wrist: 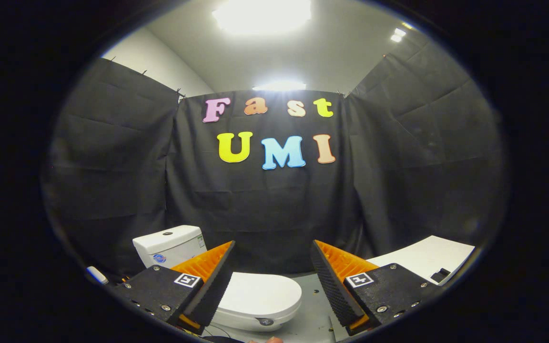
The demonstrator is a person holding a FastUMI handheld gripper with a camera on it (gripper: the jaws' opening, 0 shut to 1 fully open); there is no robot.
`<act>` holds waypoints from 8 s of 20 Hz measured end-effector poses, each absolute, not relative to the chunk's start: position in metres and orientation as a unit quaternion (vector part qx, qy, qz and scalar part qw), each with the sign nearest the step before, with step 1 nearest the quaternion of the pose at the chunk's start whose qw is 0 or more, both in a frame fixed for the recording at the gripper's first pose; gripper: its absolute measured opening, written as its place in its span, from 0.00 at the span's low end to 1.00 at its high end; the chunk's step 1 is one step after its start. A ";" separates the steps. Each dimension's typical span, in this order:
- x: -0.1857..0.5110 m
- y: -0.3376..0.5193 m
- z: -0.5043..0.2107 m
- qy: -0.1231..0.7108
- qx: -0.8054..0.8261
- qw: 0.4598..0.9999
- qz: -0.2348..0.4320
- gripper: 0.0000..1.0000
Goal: Open the toilet lid.
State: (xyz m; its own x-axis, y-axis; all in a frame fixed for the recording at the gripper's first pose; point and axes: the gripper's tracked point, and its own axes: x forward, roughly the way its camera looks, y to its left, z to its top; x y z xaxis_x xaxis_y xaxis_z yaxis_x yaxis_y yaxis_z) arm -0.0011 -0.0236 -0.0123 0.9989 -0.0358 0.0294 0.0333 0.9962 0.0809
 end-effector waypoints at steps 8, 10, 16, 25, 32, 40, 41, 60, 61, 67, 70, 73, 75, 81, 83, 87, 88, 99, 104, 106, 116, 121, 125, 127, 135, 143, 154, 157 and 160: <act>0.007 -0.025 -0.027 -0.034 0.104 0.994 0.000 0.95; 0.013 -0.032 -0.044 -0.020 0.126 0.992 -0.007 0.95; 0.026 -0.035 -0.098 0.017 0.174 0.985 -0.012 0.96; 0.047 -0.016 -0.176 0.062 0.153 0.986 -0.009 0.96; 0.056 0.008 -0.230 0.111 0.147 0.983 0.006 0.96; 0.061 0.036 -0.280 0.147 0.202 0.968 0.030 0.96; 0.062 0.037 -0.284 0.149 0.208 0.966 0.033 0.96; 0.068 0.021 -0.431 0.250 0.349 0.903 -0.016 0.96; 0.069 0.021 -0.439 0.257 0.355 0.899 -0.020 0.96; 0.074 0.024 -0.469 0.270 0.404 0.874 -0.026 0.96; 0.078 0.022 -0.477 0.255 0.461 0.849 -0.038 0.95; 0.085 0.023 -0.483 0.239 0.514 0.823 -0.042 0.94; 0.095 0.026 -0.486 0.229 0.538 0.811 -0.035 0.90; 0.102 0.042 -0.494 0.214 0.581 0.785 -0.024 0.57; 0.112 0.038 -0.491 0.205 0.590 0.780 -0.035 0.49; 0.114 0.032 -0.494 0.196 0.621 0.755 -0.067 0.23; 0.113 0.033 -0.493 0.189 0.630 0.751 -0.065 0.17; 0.113 0.031 -0.485 0.193 0.578 0.790 -0.070 0.00; 0.114 0.032 -0.483 0.205 0.563 0.797 -0.072 0.00; 0.113 0.033 -0.483 0.211 0.552 0.803 -0.075 0.00; 0.113 0.038 -0.447 0.243 0.519 0.810 -0.124 0.00; 0.115 0.039 -0.427 0.257 0.498 0.816 -0.142 0.00; 0.115 0.041 -0.420 0.267 0.481 0.819 -0.163 0.00; 0.114 0.042 -0.415 0.264 0.486 0.814 -0.176 0.00; 0.119 0.052 -0.383 0.244 0.420 0.854 -0.184 0.00; 0.125 0.071 -0.343 0.235 0.326 0.897 -0.183 0.00; 0.134 0.103 -0.297 0.240 0.195 0.933 -0.184 0.00; 0.135 0.111 -0.287 0.245 0.164 0.938 -0.184 0.00; 0.137 0.119 -0.277 0.238 0.146 0.943 -0.184 0.00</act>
State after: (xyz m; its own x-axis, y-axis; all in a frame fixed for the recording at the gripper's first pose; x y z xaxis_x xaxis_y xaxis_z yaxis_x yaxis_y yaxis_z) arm 0.1367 0.1189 -0.2768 0.8193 -0.2772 -0.5019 0.4159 0.8899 0.1873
